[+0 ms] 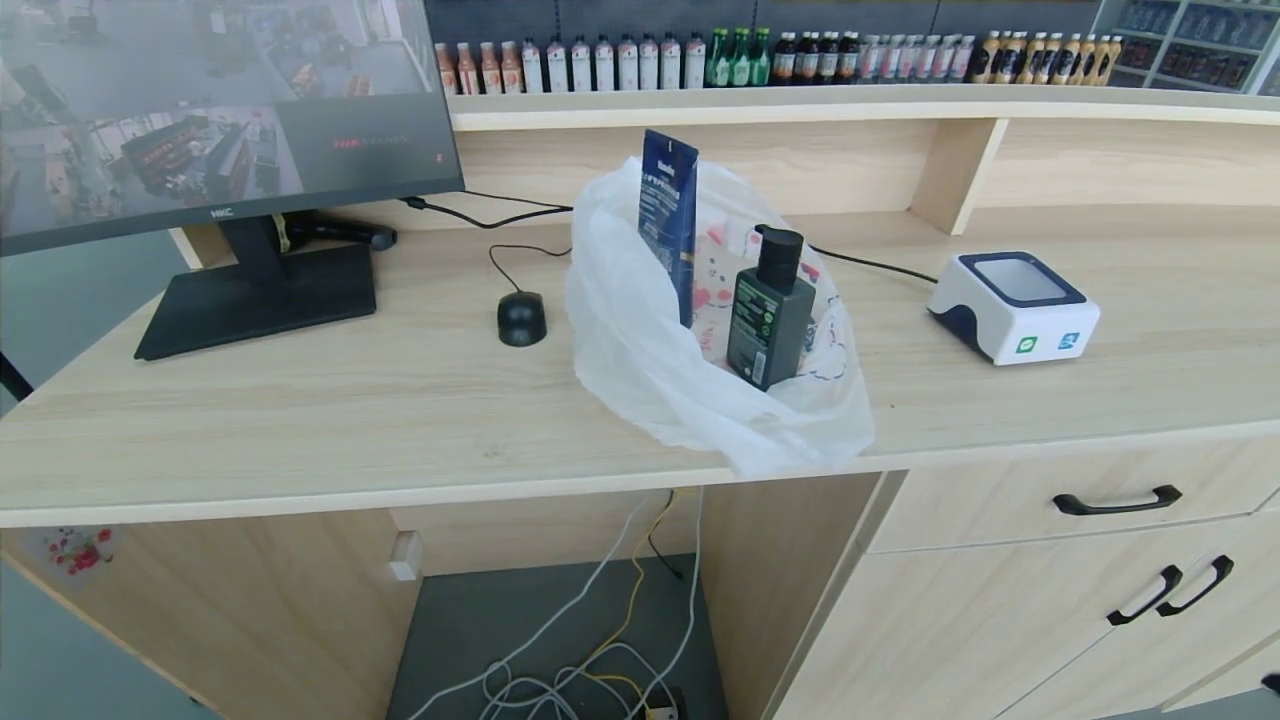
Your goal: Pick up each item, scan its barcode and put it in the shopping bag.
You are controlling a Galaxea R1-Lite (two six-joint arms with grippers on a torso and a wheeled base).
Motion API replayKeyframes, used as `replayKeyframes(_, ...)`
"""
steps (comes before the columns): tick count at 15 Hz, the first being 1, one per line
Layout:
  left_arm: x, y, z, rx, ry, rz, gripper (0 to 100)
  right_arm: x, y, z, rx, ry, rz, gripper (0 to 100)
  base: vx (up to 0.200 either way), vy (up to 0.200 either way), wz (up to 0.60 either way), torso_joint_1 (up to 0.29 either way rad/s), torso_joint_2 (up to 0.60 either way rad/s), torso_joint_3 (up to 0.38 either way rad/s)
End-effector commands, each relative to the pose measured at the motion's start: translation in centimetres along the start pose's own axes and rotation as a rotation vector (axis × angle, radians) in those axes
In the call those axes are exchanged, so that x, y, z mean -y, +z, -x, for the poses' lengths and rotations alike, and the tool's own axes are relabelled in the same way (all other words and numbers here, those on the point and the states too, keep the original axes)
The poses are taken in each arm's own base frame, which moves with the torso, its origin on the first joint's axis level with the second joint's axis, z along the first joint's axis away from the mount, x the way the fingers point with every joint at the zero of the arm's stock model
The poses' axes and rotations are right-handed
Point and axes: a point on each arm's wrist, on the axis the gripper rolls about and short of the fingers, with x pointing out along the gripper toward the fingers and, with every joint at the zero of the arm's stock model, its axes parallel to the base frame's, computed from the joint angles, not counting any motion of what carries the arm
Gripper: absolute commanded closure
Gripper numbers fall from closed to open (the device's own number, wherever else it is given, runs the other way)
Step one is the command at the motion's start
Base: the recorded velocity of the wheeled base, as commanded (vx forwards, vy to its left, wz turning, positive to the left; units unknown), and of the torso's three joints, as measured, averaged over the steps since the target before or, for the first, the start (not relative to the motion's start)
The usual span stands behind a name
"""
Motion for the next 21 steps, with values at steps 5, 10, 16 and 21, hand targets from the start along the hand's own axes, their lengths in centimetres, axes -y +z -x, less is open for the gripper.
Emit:
replayKeyframes(5, 0.0, 0.0, 0.0, 0.001, 0.000, -0.002, 0, -1.2, -3.0, 3.1, -0.078, -0.174, -0.027, 0, 0.000, 0.000, 0.00, 0.000, 0.00, 0.000)
replayKeyframes(10, 0.0, 0.0, 0.0, 0.001, -0.001, -0.005, 0, -1.1, -2.6, 1.8, -0.249, -0.558, -0.020, 0, 0.000, 0.000, 0.00, 0.000, 0.00, 0.000)
replayKeyframes(16, 0.0, 0.0, 0.0, 0.001, 0.000, -0.002, 0, -1.6, -3.9, 2.1, -0.032, -0.620, -0.021, 0, 0.000, 0.000, 0.00, 0.000, 0.00, 0.000)
replayKeyframes(21, 0.0, 0.0, 0.0, 0.001, -0.001, -0.002, 0, -1.8, -4.2, 2.4, 0.005, -0.601, -0.038, 0, 0.000, 0.000, 0.00, 0.000, 0.00, 0.000)
